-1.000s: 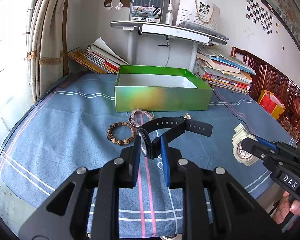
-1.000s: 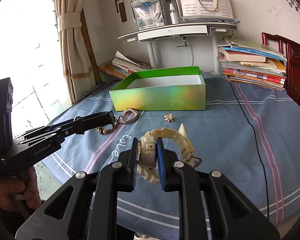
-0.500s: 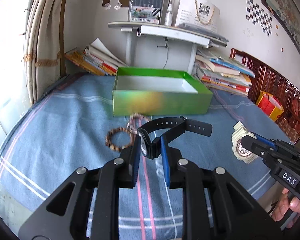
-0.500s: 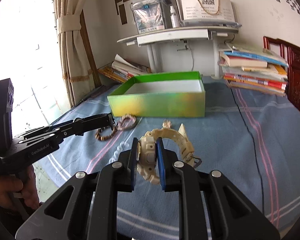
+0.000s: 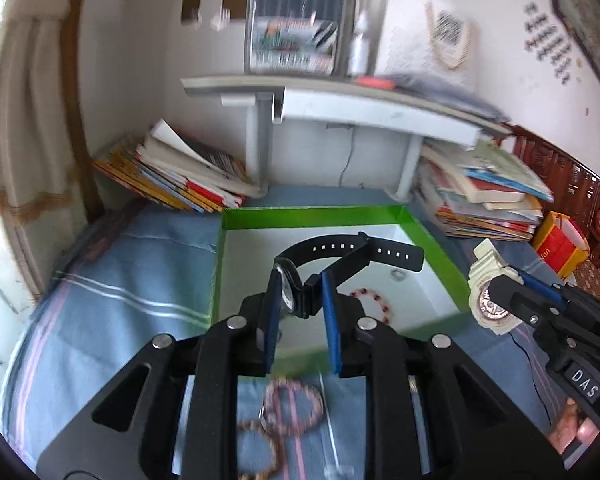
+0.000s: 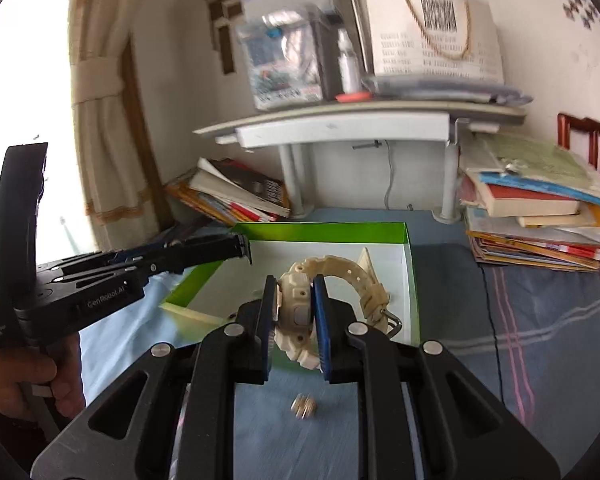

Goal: Organize jewelry
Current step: 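Open both tools over the green box to drop the watches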

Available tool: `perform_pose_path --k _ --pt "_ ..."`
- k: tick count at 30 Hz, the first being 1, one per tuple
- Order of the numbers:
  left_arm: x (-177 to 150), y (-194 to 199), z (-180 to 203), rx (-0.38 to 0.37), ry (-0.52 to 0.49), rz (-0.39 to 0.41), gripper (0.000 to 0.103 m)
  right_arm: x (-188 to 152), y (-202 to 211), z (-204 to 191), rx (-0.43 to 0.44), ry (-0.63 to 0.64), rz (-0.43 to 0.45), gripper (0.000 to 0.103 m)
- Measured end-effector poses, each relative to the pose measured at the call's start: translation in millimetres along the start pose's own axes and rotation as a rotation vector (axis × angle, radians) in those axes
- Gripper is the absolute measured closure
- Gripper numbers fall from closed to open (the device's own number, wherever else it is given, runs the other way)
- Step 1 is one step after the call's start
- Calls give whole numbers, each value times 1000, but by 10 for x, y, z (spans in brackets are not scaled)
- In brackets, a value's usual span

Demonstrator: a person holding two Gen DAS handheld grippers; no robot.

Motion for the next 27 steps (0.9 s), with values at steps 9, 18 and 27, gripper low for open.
perform_pose_path --k 9,18,27 --pt "267 -857 -263 87 -4 -76 44 167 -965 102 -58 -30 -93 64" --pt "36 400 -213 84 -4 185 10 93 284 304 -23 -139 134 21" --pt "-919 1464 -120 73 21 199 6 -673 1222 -22 -37 -88 99 16"
Point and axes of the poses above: each gripper's, at about its wrist camera, not at the fingertips, and y roughly against the way its jaws point, z to its right, x to its top, the point moved 2 cm from there along -y, roughly the way its jaws point, and after that the axes turned 11 degrees about -x, right-handed, at the moved point
